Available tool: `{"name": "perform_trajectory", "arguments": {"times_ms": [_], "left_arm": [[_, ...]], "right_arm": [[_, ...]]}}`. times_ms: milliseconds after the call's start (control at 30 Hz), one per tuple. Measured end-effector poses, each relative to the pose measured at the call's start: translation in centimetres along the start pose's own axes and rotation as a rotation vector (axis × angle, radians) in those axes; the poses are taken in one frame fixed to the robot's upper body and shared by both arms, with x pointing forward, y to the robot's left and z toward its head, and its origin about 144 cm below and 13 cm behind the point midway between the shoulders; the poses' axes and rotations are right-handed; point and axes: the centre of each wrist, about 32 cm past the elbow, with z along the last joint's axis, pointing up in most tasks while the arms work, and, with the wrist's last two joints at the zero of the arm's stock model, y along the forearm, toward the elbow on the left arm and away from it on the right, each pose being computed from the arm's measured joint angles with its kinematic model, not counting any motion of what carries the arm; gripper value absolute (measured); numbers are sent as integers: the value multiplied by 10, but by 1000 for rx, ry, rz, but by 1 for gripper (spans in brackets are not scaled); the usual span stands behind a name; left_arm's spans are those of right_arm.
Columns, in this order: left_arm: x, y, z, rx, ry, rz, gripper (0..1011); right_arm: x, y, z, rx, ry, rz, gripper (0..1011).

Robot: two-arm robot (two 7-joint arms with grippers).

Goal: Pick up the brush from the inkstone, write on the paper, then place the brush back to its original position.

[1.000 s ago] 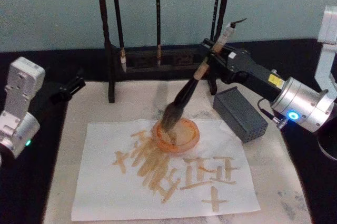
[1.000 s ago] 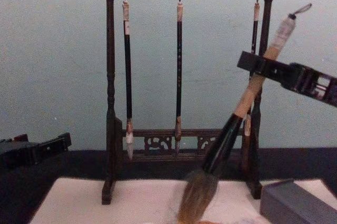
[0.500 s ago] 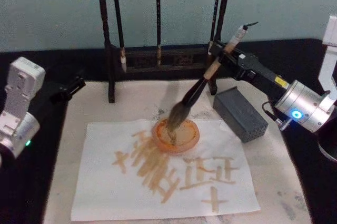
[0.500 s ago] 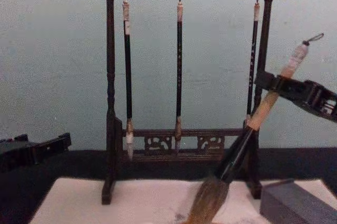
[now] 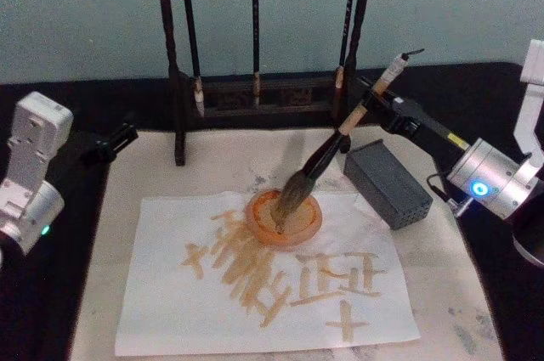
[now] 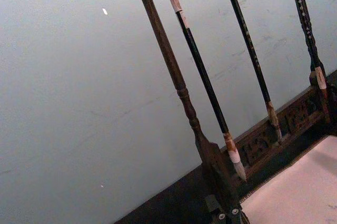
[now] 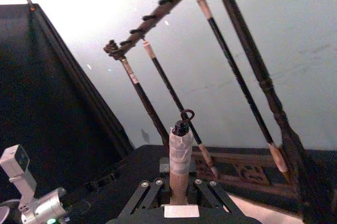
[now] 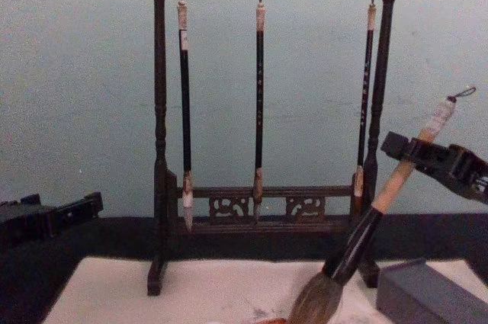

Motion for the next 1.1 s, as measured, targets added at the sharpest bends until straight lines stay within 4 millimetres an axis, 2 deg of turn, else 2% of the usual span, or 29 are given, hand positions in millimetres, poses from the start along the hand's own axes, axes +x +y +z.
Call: {"name": "perform_trajectory", "arguments": {"times_ms": [600, 1100], "left_arm": [[0, 0, 0, 0, 0, 0, 1002], [0, 0, 0, 0, 0, 0, 1002]], "right_arm": [[15, -6, -19, 23, 144, -90, 164], [20, -10, -27, 21, 195, -145, 163]]}}
